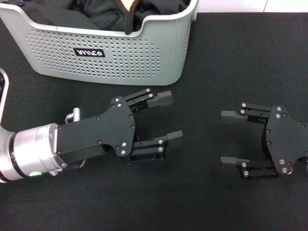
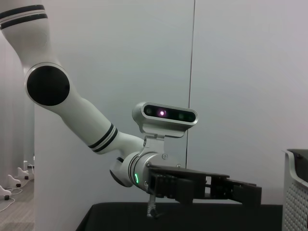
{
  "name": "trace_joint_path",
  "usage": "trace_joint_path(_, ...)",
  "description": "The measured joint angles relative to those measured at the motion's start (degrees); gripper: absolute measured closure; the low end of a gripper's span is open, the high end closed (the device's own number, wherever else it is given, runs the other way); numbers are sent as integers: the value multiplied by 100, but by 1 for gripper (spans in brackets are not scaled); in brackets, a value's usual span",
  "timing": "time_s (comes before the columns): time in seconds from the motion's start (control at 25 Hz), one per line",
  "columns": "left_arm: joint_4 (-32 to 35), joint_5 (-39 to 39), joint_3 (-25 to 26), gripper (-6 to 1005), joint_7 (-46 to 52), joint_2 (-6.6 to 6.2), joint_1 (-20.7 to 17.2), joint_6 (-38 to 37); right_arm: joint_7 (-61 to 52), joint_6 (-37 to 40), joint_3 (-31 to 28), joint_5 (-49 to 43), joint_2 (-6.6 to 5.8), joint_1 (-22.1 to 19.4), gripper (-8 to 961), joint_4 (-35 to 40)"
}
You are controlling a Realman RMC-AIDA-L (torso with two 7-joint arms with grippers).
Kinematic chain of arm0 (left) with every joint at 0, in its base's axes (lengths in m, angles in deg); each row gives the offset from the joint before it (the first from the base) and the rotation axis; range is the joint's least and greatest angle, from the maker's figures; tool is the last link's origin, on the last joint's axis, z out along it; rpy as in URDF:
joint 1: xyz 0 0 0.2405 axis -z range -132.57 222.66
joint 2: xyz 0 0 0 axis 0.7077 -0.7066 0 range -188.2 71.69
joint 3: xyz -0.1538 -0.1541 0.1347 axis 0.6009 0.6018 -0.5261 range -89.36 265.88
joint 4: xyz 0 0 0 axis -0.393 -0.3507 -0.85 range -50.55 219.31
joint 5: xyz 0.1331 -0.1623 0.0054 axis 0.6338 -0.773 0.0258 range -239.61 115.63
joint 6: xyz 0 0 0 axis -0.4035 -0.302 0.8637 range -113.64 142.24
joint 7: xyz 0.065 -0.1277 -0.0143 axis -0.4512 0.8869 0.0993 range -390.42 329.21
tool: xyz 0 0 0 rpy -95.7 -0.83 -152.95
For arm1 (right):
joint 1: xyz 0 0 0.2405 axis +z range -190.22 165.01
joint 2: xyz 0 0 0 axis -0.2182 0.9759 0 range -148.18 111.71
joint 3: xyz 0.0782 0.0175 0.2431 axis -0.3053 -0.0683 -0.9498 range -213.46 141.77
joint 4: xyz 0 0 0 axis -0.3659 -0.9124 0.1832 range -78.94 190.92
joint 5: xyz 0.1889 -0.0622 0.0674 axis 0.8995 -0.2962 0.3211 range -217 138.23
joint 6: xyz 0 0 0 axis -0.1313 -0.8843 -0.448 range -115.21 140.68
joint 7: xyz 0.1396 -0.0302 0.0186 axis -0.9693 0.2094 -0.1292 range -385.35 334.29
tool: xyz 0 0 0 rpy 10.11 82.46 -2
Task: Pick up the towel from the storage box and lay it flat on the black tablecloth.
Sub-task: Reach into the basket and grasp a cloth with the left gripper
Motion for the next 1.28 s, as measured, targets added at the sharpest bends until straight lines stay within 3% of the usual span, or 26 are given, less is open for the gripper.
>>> trace_joint_path(0.52, 8, -296, 24, 225, 0, -10, -33, 151, 9, -2, 0, 5, 0, 0, 182, -52)
trace_joint_path(0.88, 3, -814, 1410, 243, -303, -9, -27, 807, 133, -32, 1, 13, 8, 13, 183, -279)
trace_joint_path(1.28, -415, -842, 1449, 262, -1090, 32, 438, 1954, 144, -35, 0, 19, 9, 41, 183, -326)
